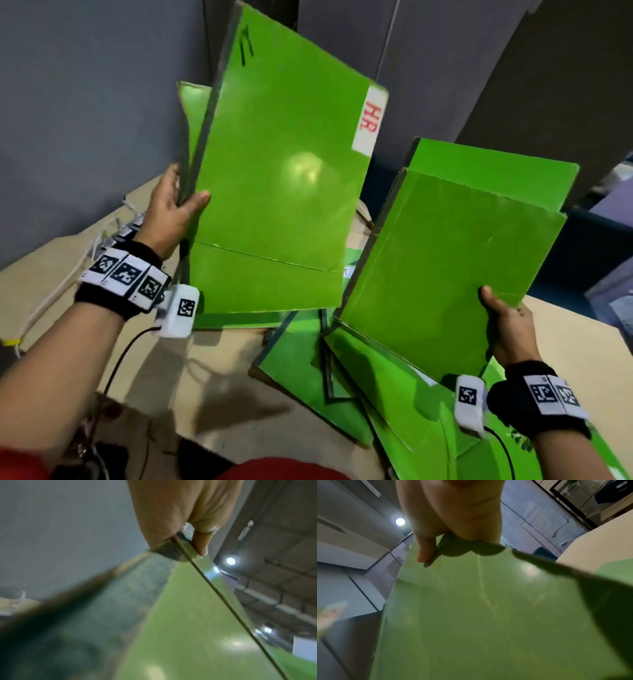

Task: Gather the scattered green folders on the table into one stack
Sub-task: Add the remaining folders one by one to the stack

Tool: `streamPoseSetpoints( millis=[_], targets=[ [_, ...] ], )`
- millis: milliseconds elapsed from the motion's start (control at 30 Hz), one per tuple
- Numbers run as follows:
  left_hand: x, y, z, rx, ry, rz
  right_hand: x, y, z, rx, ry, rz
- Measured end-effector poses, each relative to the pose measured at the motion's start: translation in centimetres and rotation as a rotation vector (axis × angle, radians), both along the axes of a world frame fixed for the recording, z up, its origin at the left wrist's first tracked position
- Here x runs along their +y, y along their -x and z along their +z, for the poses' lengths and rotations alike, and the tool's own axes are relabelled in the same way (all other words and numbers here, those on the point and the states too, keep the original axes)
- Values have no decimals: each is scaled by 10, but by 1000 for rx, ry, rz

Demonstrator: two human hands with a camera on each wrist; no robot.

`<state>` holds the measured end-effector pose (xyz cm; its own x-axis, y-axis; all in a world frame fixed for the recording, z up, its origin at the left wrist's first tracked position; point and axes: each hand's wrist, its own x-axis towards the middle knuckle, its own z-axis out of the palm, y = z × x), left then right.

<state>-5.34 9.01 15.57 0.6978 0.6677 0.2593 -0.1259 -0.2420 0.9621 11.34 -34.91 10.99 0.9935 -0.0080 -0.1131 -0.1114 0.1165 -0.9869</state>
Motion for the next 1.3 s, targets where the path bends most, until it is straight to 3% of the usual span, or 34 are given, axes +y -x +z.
streamPoseSetpoints(
  millis=[133, 300, 433, 533, 667, 867, 1033, 1167, 1300],
  targets=[
    [-36, -15, -4, -42, 173, -88, 6, 6, 3, 52, -40, 73],
    [-102, -47, -42, 94, 274, -317, 24, 22, 12, 142, -151, 180],
    [-134, -66, -65, 169, 396, -445, 30, 29, 21, 64, -258, 210],
    [-145, -69, -91, 227, 375, -413, 32, 37, 26, -115, -81, 187],
    [-157, -58, -80, 227, 332, -362, 23, 43, 14, -228, 138, 186],
    [-154, -61, -59, 69, 198, -488, 21, 39, 14, -280, 41, 176],
    [-151, -54, -47, -71, 217, -418, 27, 45, 2, -293, 57, 216],
    [-156, -50, -52, -27, 234, -344, 27, 51, -23, -242, 66, 237],
    [-158, -43, -88, 189, 255, -351, 23, 63, -52, -140, 77, 310]
  ],
)
